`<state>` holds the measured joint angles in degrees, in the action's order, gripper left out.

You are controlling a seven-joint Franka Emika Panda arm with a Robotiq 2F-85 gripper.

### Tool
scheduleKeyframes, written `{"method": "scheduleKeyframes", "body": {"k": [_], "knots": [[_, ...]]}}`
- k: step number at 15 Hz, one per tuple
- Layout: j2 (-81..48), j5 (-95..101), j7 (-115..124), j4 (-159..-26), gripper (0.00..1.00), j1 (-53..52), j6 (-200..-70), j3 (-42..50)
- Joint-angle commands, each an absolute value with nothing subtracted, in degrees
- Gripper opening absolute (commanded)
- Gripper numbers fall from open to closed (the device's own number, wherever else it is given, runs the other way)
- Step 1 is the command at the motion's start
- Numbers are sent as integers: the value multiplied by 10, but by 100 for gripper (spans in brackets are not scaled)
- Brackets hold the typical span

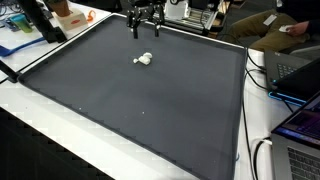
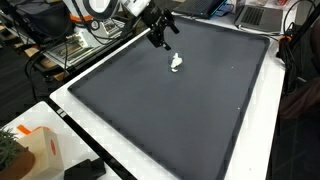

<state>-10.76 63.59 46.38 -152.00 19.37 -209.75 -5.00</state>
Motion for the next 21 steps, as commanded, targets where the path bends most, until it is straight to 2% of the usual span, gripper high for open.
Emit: {"method": "scheduleKeyframes", "body": {"k": [1,12,21], "knots": [[-113,650,491,-1512,100,196,-2098,-56],[-83,745,644,-1471,100,205,-1938,-93],[-68,759,662,-1475,100,236,-1908,-129]]}}
